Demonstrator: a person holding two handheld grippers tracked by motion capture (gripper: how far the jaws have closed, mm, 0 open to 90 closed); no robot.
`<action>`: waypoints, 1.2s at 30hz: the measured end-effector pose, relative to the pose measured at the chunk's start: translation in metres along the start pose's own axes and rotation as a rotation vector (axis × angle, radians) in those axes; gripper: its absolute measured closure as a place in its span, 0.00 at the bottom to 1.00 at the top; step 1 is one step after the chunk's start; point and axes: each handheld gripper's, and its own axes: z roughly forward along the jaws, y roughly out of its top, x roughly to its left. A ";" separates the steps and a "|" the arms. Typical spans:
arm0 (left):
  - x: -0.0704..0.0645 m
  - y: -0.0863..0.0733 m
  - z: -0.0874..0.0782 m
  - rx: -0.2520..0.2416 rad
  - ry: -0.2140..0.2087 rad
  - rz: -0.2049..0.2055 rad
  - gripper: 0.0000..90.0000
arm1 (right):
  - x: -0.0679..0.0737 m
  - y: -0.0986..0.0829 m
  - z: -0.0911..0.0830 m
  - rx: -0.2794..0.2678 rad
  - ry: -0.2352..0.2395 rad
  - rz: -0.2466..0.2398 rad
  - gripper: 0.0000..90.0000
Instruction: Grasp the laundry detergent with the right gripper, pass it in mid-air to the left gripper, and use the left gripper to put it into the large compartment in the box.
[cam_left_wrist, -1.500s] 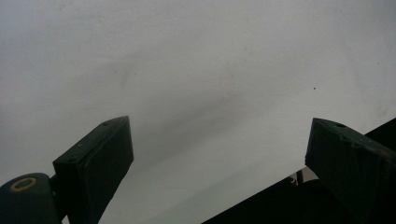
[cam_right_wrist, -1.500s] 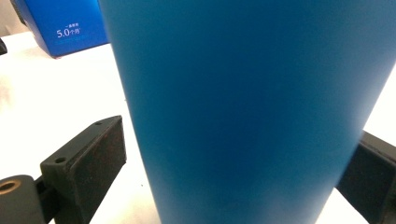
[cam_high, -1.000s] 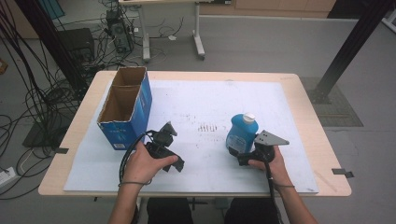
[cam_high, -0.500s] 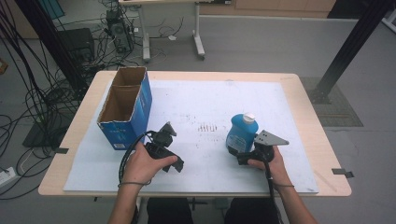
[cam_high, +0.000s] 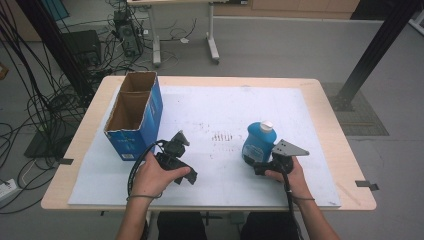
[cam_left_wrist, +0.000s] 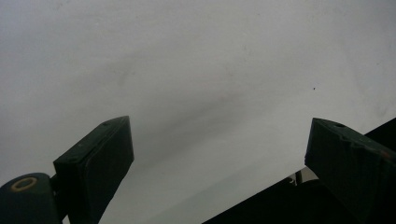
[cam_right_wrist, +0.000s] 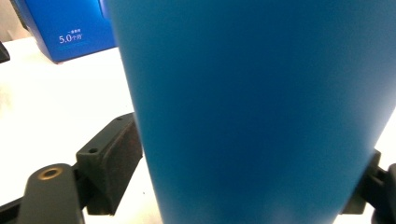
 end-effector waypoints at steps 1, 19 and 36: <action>0.000 0.000 0.000 0.001 0.001 0.001 0.09 | 0.000 0.000 0.000 -0.001 0.000 0.001 0.21; 0.000 0.000 0.000 -0.003 -0.001 -0.003 0.09 | -0.001 0.001 -0.001 -0.007 -0.027 0.013 0.29; -0.001 0.000 -0.001 -0.007 -0.002 -0.005 0.09 | -0.001 0.002 -0.001 -0.017 -0.047 0.012 0.36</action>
